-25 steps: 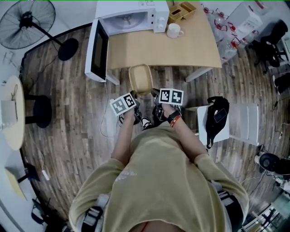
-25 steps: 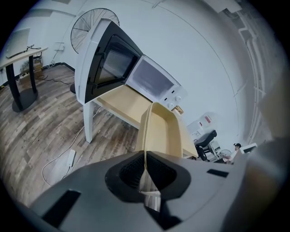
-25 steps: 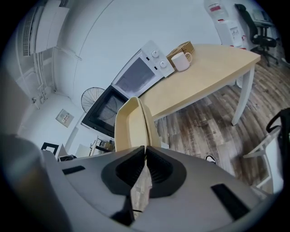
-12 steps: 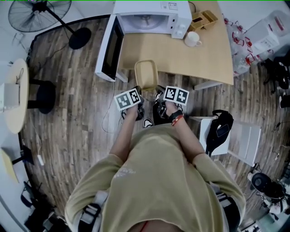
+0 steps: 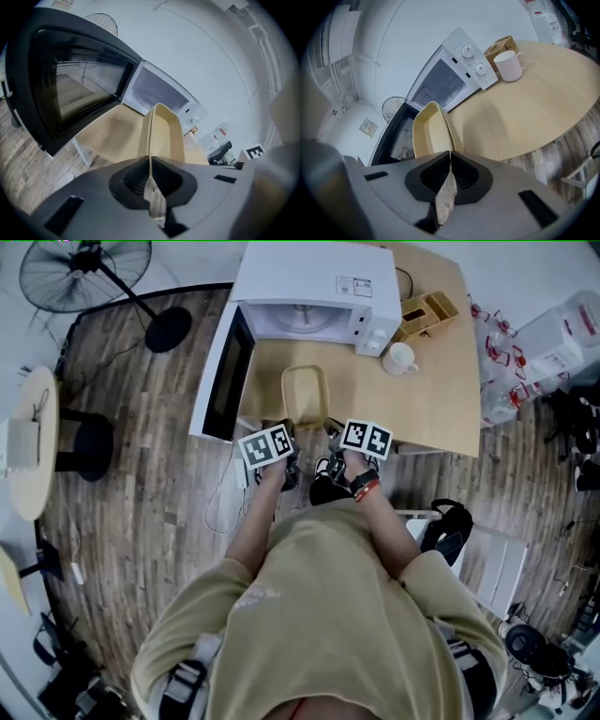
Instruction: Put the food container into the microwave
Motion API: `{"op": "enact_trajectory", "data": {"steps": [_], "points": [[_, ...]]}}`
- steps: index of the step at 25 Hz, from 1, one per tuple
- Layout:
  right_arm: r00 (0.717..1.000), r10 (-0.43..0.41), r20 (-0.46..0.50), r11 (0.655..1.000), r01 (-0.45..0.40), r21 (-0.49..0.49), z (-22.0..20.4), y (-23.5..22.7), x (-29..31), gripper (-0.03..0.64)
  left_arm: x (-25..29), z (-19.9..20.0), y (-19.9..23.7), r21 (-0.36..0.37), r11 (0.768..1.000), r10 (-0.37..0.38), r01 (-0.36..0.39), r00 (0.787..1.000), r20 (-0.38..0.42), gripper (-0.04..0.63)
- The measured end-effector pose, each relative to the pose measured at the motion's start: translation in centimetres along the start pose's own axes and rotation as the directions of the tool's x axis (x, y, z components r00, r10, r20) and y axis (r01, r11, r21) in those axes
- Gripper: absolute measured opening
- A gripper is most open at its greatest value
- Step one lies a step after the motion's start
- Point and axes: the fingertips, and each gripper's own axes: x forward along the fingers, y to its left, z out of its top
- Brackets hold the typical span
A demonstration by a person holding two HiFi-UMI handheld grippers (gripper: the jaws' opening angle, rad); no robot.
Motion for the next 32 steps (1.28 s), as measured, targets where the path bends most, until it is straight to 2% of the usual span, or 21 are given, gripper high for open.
{"op": "enact_trajectory", "data": {"steps": [6, 9, 15, 21, 32], "points": [[1.0, 0.021, -0.011, 0.999, -0.021, -0.032, 5.3, 0.8, 2.1, 0.032, 3.0, 4.6, -0.9, -0.02, 0.999, 0.037, -0.037, 0.999, 0.029, 0.034], [0.999, 0.033, -0.019, 0.999, -0.033, -0.026, 6.6, 0.8, 3.0, 0.032, 3.7, 5.5, -1.0, -0.039, 0.998, 0.052, -0.05, 0.998, 0.037, 0.034], [0.999, 0.036, -0.031, 0.999, -0.036, -0.006, 8.2, 1.1, 5.0, 0.031, 4.9, 7.9, -0.6, -0.015, 0.999, 0.034, -0.033, 0.998, 0.051, 0.034], [1.0, 0.023, -0.016, 1.0, -0.023, -0.003, 11.0, 1.9, 7.4, 0.032, 7.3, 11.5, 0.2, -0.024, 0.999, 0.022, -0.021, 0.999, 0.04, 0.034], [0.998, -0.051, 0.042, 0.998, 0.049, 0.046, 16.4, 2.2, 11.2, 0.032, 12.1, 17.6, 0.2, 0.017, 1.0, -0.023, 0.023, 1.0, 0.005, 0.034]]}}
